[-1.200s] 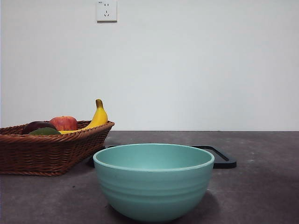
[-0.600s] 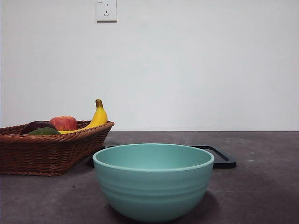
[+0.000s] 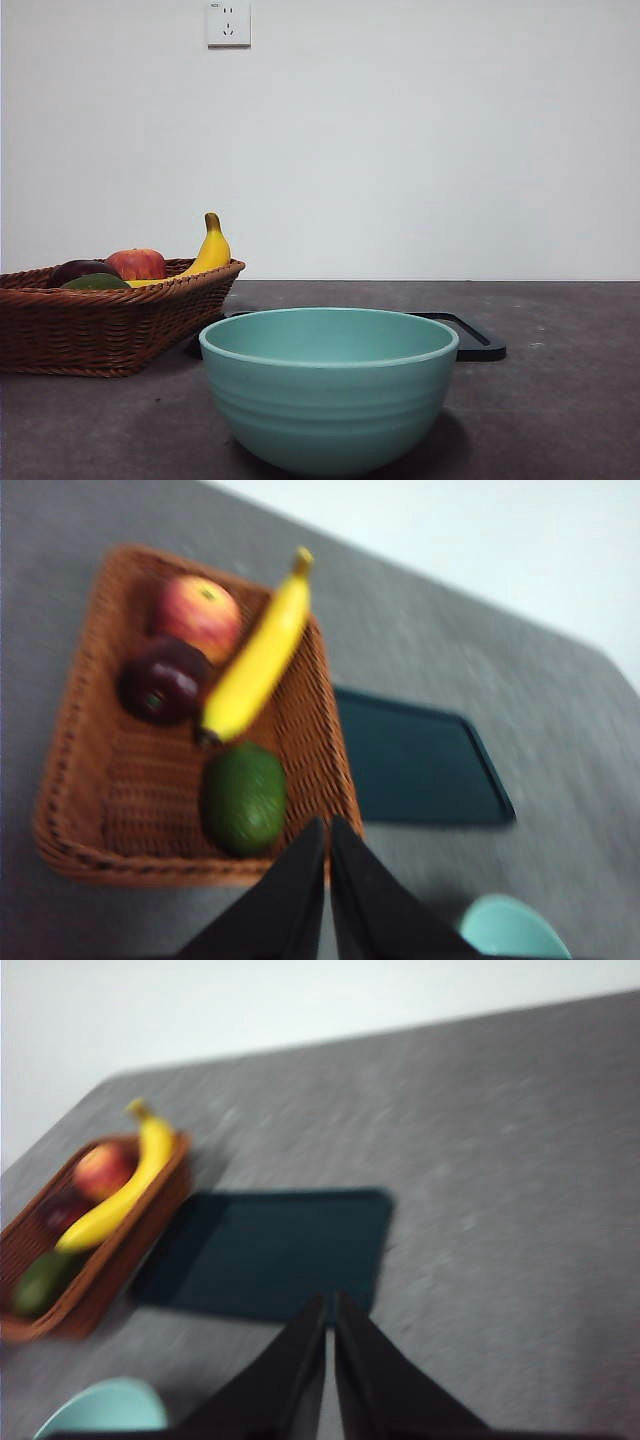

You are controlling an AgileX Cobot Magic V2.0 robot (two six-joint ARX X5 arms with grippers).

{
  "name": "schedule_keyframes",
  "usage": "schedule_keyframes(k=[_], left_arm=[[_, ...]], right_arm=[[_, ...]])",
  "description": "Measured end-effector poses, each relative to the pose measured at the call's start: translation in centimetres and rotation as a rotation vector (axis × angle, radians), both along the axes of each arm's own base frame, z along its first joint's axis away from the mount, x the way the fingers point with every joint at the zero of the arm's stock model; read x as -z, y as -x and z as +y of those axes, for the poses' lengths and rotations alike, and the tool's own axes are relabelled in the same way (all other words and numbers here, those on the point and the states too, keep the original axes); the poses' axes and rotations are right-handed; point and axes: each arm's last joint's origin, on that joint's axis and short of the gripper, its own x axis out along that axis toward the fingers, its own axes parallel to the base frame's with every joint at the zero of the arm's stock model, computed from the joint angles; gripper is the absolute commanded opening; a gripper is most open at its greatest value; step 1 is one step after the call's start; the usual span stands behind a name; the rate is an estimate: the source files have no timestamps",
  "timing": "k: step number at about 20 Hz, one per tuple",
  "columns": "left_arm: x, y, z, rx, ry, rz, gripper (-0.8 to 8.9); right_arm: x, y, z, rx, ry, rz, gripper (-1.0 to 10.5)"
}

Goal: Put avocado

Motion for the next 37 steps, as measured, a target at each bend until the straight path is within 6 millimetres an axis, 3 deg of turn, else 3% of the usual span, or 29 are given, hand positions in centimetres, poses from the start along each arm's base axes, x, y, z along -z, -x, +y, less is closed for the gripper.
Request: schedule_keyframes(k=[8,15,20,22,24,26,31,37], left_arm=[[-2.7,-0.8,-0.8,0.191,-0.064,0.122,0.1],[-2.8,-0.3,-1.6,0.334,-0.11,0.219,0.09],[-2.7,-0.1,-1.6,0.344,-0.114,0.234,0.15],[-2.7,-0.1,-1.6,0.344,-0.114,0.234,1.17],[-2.7,-0.1,-1.6,0.344,-0.114,0.234,2.98],[-2.7,-0.1,-1.6,0.344,-0.114,0.234,3.97],[-2.5,-0.9,-1.7,0.344,-0.113,0.255,4.15],[-2.1,-5.6,-2.4,0.295,-0.166,0.273,4.12]], right_arm=[[-2.9,-0.6,1.6,-0.247,0.065,0.204,0.1],[-2.4,-0.1,3.7,-0.489,0.114,0.32,0.1],[-2.2,-0.3,4.1,-0.531,0.129,0.334,0.1],[-2.2,-0.3,4.1,-0.531,0.129,0.335,1.3],[-2.2,-0.4,4.2,-0.531,0.129,0.339,3.0],[-2.2,-0.4,4.2,-0.531,0.13,0.341,3.6],[-2.2,-0.4,4.2,-0.531,0.13,0.341,3.6],[-2.2,-0.4,4.2,-0.531,0.13,0.341,3.6]])
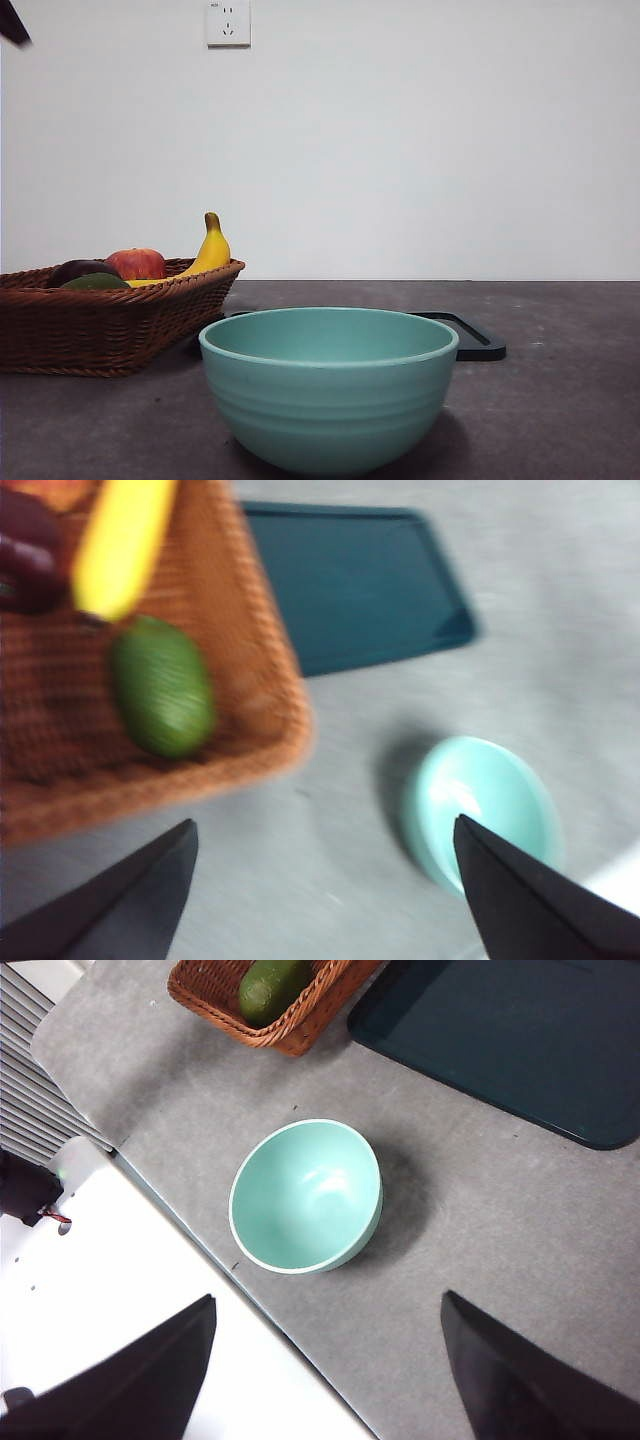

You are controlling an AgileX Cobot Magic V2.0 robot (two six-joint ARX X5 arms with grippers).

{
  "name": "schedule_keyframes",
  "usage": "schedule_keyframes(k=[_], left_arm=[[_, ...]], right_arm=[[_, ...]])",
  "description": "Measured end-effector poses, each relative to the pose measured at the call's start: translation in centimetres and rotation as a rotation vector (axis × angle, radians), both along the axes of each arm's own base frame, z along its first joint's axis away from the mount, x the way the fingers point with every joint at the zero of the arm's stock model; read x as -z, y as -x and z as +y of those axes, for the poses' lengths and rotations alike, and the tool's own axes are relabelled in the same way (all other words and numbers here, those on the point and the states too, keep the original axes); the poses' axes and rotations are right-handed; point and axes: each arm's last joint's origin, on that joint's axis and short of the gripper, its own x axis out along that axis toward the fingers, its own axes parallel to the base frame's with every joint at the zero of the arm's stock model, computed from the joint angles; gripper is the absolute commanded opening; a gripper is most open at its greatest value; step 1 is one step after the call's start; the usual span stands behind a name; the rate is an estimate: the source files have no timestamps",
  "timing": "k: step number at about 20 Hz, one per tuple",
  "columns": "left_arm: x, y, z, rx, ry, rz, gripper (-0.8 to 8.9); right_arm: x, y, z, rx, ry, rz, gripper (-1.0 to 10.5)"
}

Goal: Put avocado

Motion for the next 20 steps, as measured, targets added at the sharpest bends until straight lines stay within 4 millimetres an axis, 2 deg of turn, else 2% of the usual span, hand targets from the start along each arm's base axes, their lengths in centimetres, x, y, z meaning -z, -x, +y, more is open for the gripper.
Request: schedule_keyframes(k=[6,10,13,16,20], left_arm=[[0.5,-5.8,-1.9,-0.061,-0.165,0.035,4.08],[2.0,-9.4,-3.7,-0.063,-0.265,0.094,4.05],[4.2,-12.0,-5.1,-0.063,-0.361,0.143,4.05],[7.0,-13.8,-5.9,-0.059,-0.424,0.195,4.05],[9.7,-15.0,-6.5,-0.049,-0.466,0.261,4.04]], right_arm=[[0.0,0.0,0.0,0.0,0.0,0.0,3.6],[0.0,0.0,0.0,0.0,0.0,0.001,3.6],[0.0,0.0,0.0,0.001,-0.001,0.002,3.6],[0.0,0.0,0.0,0.002,-0.001,0.002,3.6],[0.0,0.0,0.0,0.002,-0.001,0.003,3.6]])
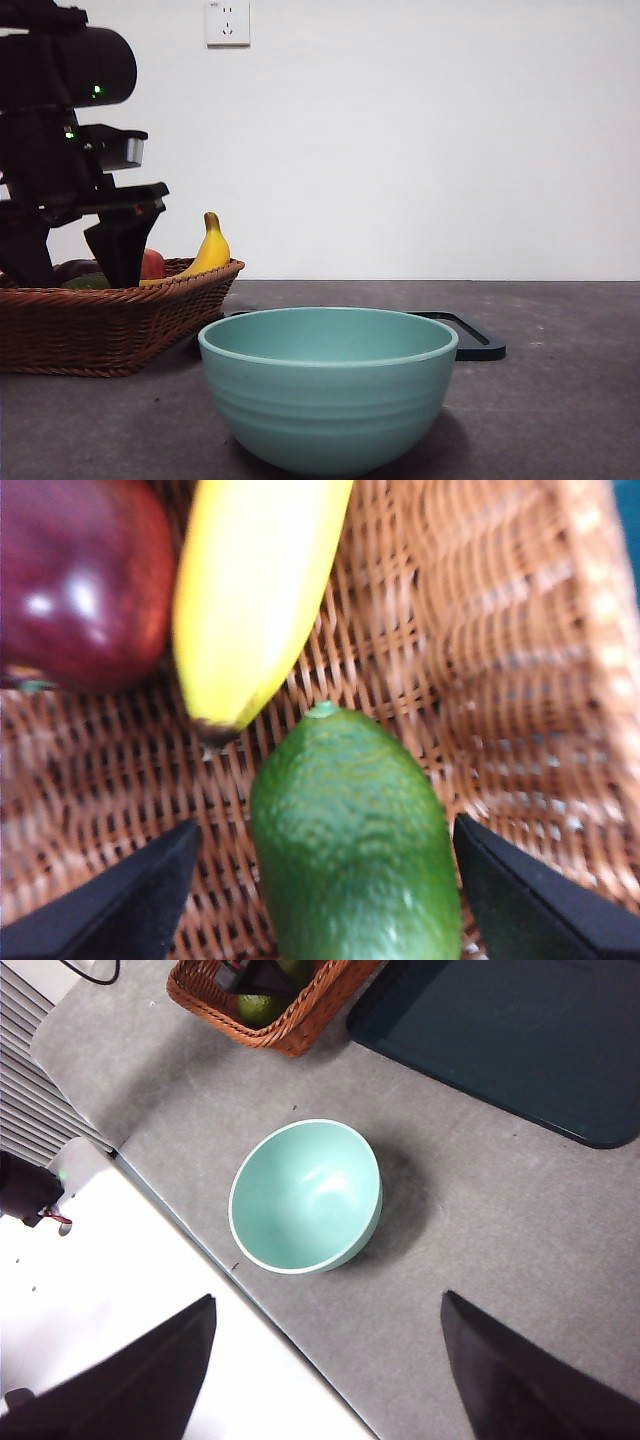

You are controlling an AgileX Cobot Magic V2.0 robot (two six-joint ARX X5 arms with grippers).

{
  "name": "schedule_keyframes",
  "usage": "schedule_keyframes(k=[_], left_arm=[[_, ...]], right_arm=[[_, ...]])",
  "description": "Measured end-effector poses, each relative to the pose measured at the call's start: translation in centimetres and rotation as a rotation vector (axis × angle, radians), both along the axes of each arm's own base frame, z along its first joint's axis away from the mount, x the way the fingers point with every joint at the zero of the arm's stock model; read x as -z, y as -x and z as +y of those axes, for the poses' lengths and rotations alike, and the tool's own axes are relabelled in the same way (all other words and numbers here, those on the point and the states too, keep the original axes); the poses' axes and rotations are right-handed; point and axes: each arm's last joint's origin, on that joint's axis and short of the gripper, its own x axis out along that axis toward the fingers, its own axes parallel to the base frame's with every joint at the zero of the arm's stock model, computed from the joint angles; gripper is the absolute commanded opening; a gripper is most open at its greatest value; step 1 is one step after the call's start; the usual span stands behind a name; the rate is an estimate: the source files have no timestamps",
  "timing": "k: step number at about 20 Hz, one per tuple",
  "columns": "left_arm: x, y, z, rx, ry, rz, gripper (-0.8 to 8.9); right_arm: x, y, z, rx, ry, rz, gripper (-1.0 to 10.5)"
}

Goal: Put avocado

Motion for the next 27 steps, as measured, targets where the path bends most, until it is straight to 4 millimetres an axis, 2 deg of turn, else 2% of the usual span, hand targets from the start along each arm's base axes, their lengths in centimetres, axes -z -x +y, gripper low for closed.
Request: schedule_keyframes(k=[2,5,10,12,15,18,22,27], left_arm=[[0.6,-0.2,-0.2,0.004,-0.005,0.015,3.77],[0.8,-0.2,-0.3,0.005,-0.008,0.024,2.17],[-0.2,0.2,-0.2,0.003,-0.015,0.054,2.12],[-2.7,1.5,-0.5,0.028,0.04,-0.014,2.12],[-7.3,5.3,-2.0,0.151,0.169,-0.11,2.12],[-8.9,8.8,-5.2,0.344,0.242,-0.126,2.12],[-7.5,10.7,-10.2,0.534,0.252,-0.097,2.12],[-3.4,10.7,-13.9,0.614,0.195,0.003,2.12]], right_arm=[[0.0,0.0,0.0,0.0,0.0,0.0,3.6],[0.0,0.0,0.0,0.0,0.0,0.0,3.6],[0.0,0.0,0.0,0.0,0.0,0.0,3.6],[0.0,0.0,0.0,0.0,0.0,0.0,3.6],[0.0,0.0,0.0,0.0,0.0,0.0,3.6],[0.0,0.0,0.0,0.0,0.0,0.0,3.6],[0.0,0.0,0.0,0.0,0.0,0.0,3.6],[0.0,0.0,0.0,0.0,0.0,0.0,3.6]])
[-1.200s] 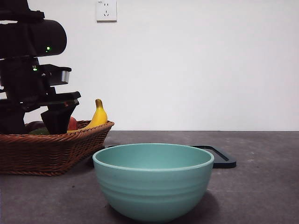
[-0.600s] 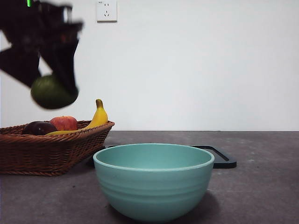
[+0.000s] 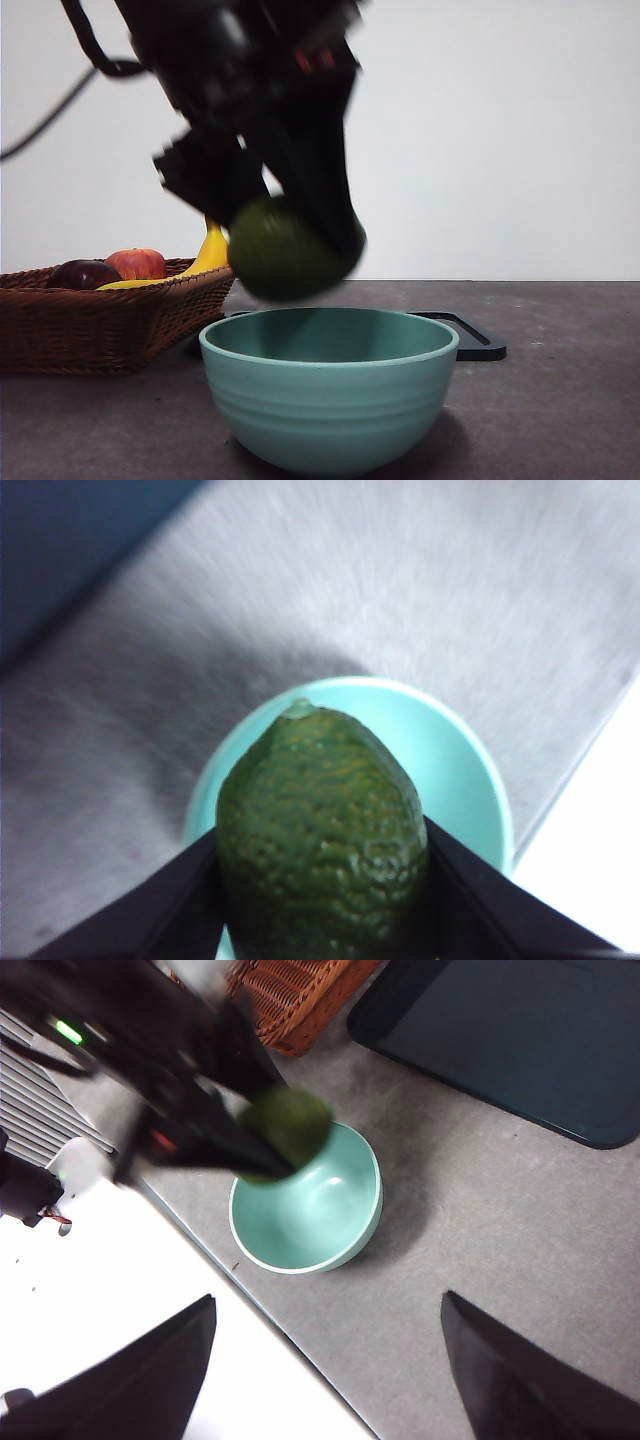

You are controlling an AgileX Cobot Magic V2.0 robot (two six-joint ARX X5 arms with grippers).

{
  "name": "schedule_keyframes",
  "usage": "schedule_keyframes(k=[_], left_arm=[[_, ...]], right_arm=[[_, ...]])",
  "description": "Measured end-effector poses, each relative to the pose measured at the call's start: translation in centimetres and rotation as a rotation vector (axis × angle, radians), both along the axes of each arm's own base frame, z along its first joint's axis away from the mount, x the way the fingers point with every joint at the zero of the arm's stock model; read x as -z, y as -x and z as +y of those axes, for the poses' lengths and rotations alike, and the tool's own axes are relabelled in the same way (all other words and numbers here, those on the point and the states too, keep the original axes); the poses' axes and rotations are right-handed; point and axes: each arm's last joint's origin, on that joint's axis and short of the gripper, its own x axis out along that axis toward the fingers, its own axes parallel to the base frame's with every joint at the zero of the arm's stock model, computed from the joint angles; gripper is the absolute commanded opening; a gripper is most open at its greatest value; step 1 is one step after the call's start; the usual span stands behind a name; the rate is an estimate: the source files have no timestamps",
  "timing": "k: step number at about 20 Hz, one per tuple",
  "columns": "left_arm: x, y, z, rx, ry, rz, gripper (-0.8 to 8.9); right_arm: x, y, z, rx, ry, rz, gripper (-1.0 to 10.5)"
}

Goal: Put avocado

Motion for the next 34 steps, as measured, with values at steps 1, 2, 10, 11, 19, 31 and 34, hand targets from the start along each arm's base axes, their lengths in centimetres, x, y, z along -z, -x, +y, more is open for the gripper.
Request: schedule_keyframes(k=[1,2,10,11,19,31,34], left_arm=[[0.7,-0.1,-0.4,0.008,-0.014,0.01,2.12],[1.5,-0.3,-0.9,0.013,-0.027,0.019,2.12],[5.1,-0.8,-2.6,0.046,-0.093,0.061,2.17],[5.2,-0.8,-2.6,0.051,-0.096,0.063,2.17],[5.2,-0.1,-3.0,0.075,-0.1,0.064,2.99],[3.5,-0.3,-3.5,0.078,-0.107,0.069,3.11],[2.1,-0.5,-3.9,0.078,-0.102,0.066,3.11]], right_arm=[[0.0,0.0,0.0,0.0,0.0,0.0,3.6],[0.0,0.0,0.0,0.0,0.0,0.0,3.6],[0.0,0.0,0.0,0.0,0.0,0.0,3.6],[0.0,0.0,0.0,0.0,0.0,0.0,3.6],[0.0,0.0,0.0,0.0,0.0,0.0,3.6],[0.0,0.0,0.0,0.0,0.0,0.0,3.6],[0.0,0.0,0.0,0.0,0.0,0.0,3.6]])
